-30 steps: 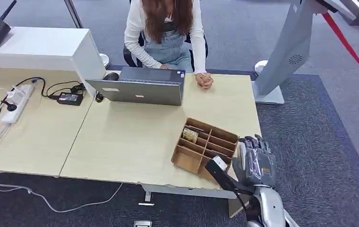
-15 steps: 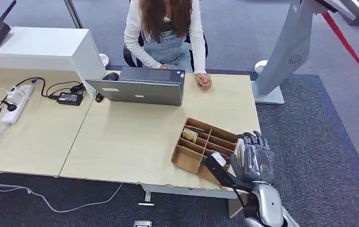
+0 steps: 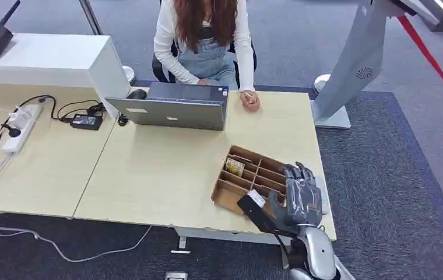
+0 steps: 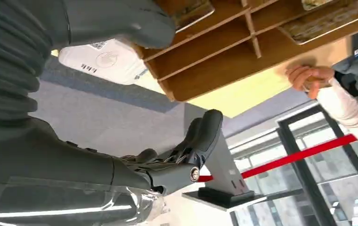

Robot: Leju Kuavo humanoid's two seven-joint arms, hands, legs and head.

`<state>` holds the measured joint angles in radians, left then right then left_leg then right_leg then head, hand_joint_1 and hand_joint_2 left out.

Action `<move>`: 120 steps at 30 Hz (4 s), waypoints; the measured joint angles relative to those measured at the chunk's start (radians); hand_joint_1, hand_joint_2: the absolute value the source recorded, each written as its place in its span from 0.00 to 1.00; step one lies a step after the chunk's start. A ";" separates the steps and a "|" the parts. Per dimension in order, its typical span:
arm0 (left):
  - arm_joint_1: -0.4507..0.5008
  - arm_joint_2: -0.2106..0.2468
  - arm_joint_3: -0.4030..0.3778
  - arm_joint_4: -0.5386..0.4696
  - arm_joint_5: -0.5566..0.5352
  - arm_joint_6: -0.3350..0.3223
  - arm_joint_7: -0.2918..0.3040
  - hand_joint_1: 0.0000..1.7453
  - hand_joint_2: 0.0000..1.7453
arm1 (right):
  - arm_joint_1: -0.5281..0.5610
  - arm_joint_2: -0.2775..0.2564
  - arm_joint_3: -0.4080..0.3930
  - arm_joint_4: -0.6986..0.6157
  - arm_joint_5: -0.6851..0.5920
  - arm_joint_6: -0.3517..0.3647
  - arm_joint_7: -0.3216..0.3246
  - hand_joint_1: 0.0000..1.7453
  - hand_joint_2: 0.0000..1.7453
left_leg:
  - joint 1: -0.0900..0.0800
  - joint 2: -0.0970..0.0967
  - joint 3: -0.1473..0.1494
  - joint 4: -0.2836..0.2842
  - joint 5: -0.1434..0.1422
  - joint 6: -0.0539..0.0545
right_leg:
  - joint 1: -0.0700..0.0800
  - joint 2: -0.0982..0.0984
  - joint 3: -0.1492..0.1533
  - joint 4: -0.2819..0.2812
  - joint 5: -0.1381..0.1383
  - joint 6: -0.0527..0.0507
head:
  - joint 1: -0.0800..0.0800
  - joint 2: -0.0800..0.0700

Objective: Pass the card to the sensor for recognition and then transmit it.

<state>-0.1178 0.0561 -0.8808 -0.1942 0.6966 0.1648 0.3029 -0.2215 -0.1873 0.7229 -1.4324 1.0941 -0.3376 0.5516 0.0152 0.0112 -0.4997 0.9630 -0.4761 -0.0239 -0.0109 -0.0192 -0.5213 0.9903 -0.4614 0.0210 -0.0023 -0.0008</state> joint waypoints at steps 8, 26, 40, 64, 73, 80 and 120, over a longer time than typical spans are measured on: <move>0.000 0.000 0.000 0.000 0.005 0.005 0.001 0.00 0.00 | 0.001 0.019 0.021 0.001 -0.003 0.002 -0.019 0.33 1.00 | 0.000 0.000 0.000 0.000 0.000 0.000 | 0.000 0.000 0.000 0.000 0.000 0.000 | 0.000 0.000; 0.000 0.000 0.000 0.000 0.003 0.003 -0.008 0.00 0.00 | -0.016 0.033 0.034 0.027 -0.022 0.012 -0.021 0.34 1.00 | 0.000 0.000 0.000 0.000 0.000 0.000 | 0.000 0.000 0.000 0.000 0.000 0.000 | 0.000 0.000; -0.001 0.000 -0.001 0.000 0.002 -0.003 -0.008 0.00 0.00 | -0.034 0.047 0.043 0.095 -0.040 0.000 -0.015 0.35 1.00 | 0.000 0.000 0.000 0.000 0.000 0.000 | 0.000 0.000 0.000 0.000 0.000 0.000 | 0.000 0.000; -0.001 0.001 -0.001 0.000 0.005 -0.003 -0.002 0.00 0.00 | -0.036 0.056 0.044 0.143 -0.039 -0.016 0.015 0.37 1.00 | 0.000 0.000 0.000 0.000 0.000 0.000 | 0.000 0.000 0.000 0.000 0.000 0.000 | 0.000 0.000; -0.001 0.004 -0.001 0.000 0.009 -0.003 -0.002 0.00 0.00 | -0.036 0.053 0.043 0.144 -0.039 -0.017 0.023 0.40 1.00 | 0.000 0.000 0.000 0.000 0.000 0.000 | 0.000 0.000 0.000 0.000 0.000 0.000 | 0.000 0.000; -0.001 0.004 -0.001 0.000 0.009 -0.003 -0.002 0.00 0.00 | -0.038 0.051 0.043 0.149 -0.039 -0.016 0.024 0.49 1.00 | 0.000 0.000 0.000 0.000 0.000 0.000 | 0.000 0.000 0.000 0.000 0.000 0.000 | 0.000 0.000; -0.001 0.007 -0.001 0.000 0.018 0.005 -0.001 0.00 0.00 | -0.052 0.038 0.032 0.113 0.005 -0.075 0.035 1.00 1.00 | 0.000 0.000 0.000 0.000 0.000 0.000 | 0.000 0.000 0.000 0.000 0.000 0.000 | 0.000 0.000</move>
<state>-0.1184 0.0633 -0.8820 -0.1946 0.7149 0.1694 0.3017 -0.2740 -0.1495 0.7553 -1.3192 1.0987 -0.4128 0.5867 0.0152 0.0112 -0.4995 0.9631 -0.4761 -0.0240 -0.0109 -0.0192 -0.5215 0.9903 -0.4614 0.0210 -0.0023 -0.0008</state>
